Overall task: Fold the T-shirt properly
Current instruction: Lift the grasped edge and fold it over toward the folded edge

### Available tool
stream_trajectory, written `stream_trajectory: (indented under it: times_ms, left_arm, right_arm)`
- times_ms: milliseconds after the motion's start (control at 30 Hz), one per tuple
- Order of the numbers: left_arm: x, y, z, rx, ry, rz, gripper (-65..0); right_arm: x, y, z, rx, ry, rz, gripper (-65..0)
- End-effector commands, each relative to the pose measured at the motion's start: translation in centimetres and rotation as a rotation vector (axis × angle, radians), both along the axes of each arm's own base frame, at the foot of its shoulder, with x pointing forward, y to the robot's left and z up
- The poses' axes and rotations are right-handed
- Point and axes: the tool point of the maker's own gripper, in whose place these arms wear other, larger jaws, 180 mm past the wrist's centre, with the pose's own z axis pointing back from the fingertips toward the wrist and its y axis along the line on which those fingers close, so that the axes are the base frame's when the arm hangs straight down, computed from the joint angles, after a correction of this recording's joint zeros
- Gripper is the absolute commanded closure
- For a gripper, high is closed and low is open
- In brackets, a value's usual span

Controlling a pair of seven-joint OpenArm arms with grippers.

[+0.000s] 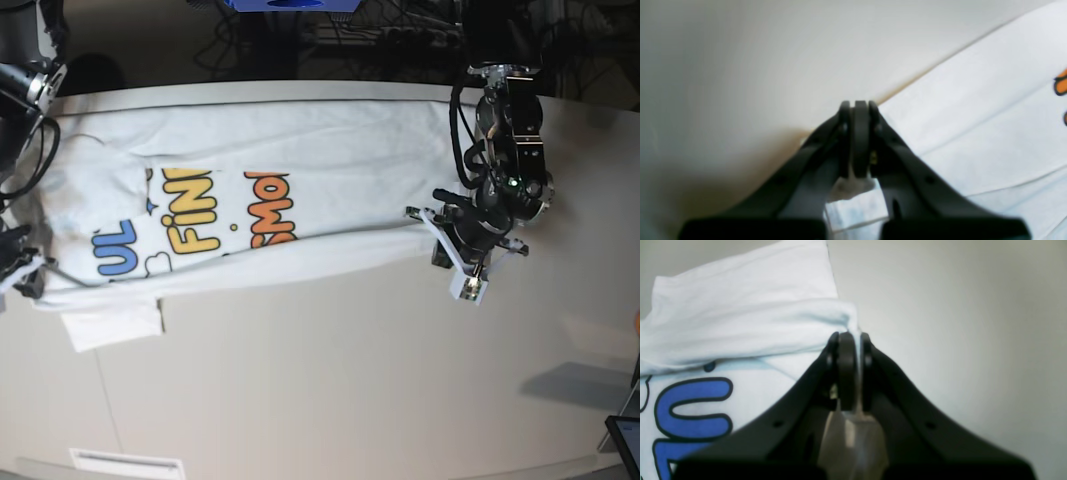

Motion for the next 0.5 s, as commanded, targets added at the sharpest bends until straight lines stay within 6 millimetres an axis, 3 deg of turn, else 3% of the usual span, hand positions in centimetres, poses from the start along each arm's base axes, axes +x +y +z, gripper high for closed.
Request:
stream_trajectory:
  times_ms: [0,467]
  left_arm:
    - [0.8,0.4,1.8,0.016,-0.062,-0.012,0.0]
    - [-1.1,1.5,0.4,0.049,-0.012,-0.013,0.0]
  right_arm:
    - [1.5,-1.2,3.1,-0.022,-0.087,-0.011,0.0]
    - [1.2,-1.3,2.7,-0.024,-0.060,-0.009,0.0]
